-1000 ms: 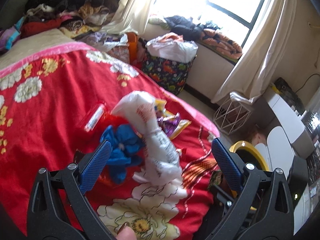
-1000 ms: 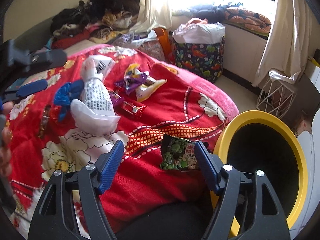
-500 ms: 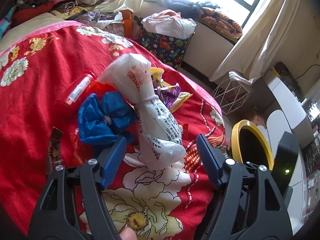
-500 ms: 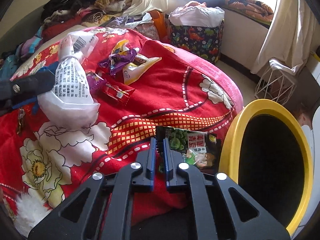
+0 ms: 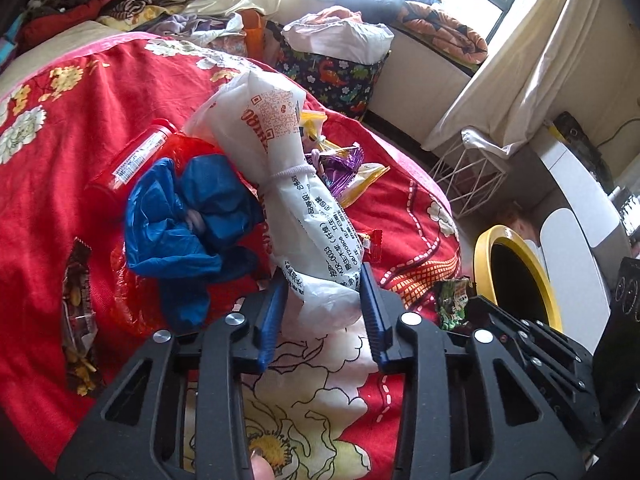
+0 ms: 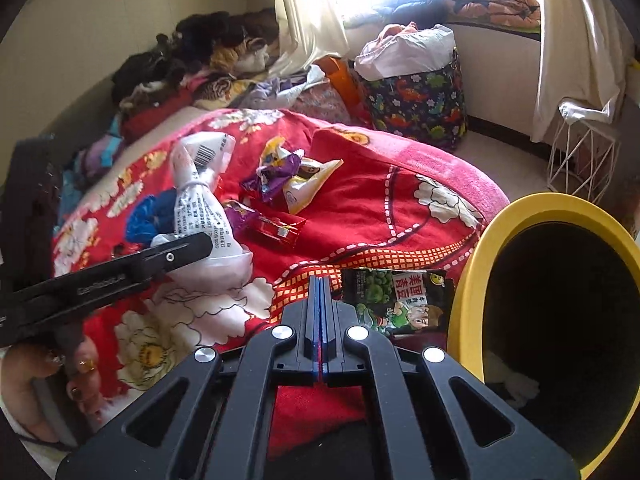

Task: Collect trash
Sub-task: 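Grasp the green snack wrapper with the right tool while the left tool grasps the white printed bag, then carry the green wrapper and white bag over the yellow-rimmed bin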

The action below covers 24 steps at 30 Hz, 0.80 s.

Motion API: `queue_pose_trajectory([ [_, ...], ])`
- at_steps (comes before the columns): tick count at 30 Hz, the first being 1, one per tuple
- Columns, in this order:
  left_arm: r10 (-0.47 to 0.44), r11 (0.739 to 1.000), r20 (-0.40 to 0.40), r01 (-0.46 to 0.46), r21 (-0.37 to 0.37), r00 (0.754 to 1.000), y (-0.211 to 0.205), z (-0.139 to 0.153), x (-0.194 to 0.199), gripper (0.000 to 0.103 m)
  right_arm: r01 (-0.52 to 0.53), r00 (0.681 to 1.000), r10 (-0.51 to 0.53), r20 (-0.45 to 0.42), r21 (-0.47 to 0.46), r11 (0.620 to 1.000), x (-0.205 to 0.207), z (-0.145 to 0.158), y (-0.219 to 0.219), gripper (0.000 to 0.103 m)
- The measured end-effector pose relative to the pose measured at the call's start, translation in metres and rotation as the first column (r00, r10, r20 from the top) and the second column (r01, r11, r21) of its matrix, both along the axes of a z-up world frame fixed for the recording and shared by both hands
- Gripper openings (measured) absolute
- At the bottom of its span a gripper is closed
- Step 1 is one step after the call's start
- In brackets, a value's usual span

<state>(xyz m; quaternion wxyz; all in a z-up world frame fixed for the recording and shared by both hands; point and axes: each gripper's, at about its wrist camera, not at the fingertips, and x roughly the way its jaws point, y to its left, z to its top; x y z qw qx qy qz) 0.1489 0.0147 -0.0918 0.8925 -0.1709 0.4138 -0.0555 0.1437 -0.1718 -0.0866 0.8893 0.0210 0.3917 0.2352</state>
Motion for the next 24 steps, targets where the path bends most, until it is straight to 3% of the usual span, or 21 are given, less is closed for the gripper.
queue_pose_trajectory([
  [5, -0.013, 1.0, 0.022, 0.013, -0.003, 1.0, 0.0, 0.006, -0.005, 0.026, 0.011, 1.0, -0.011, 0.006, 0.012, 1.0, -0.006, 0.005, -0.009, 0.001],
  [10, -0.033, 0.999, 0.065, 0.033, -0.005, 0.997, -0.003, 0.018, -0.011, 0.025, 0.021, 1.0, -0.021, -0.014, -0.04, 0.999, -0.005, -0.001, -0.006, 0.002],
  [13, -0.047, 0.999, 0.106, 0.048, -0.007, 0.993, -0.005, 0.031, -0.015, 0.024, 0.032, 0.999, -0.035, -0.038, -0.093, 0.995, 0.001, -0.011, -0.001, 0.026],
  [14, -0.049, 0.999, 0.115, 0.051, -0.008, 0.992, -0.004, 0.034, -0.016, 0.024, 0.042, 0.998, -0.046, -0.039, -0.105, 0.994, 0.003, -0.013, 0.0, 0.029],
  [18, -0.041, 0.999, 0.159, 0.043, -0.012, 0.986, -0.001, 0.049, -0.019, 0.024, 0.038, 0.998, -0.047, -0.049, -0.17, 0.985, 0.013, -0.023, 0.009, 0.03],
  [20, -0.029, 0.999, 0.18, 0.032, -0.014, 0.983, 0.003, 0.058, -0.02, 0.024, 0.037, 0.998, -0.048, -0.044, -0.222, 0.974, 0.017, -0.028, 0.016, 0.037],
  [24, -0.008, 1.0, 0.206, 0.013, -0.023, 0.979, 0.008, 0.07, -0.023, 0.024, 0.034, 0.999, -0.046, -0.022, -0.375, 0.926, 0.023, -0.041, 0.039, 0.041],
])
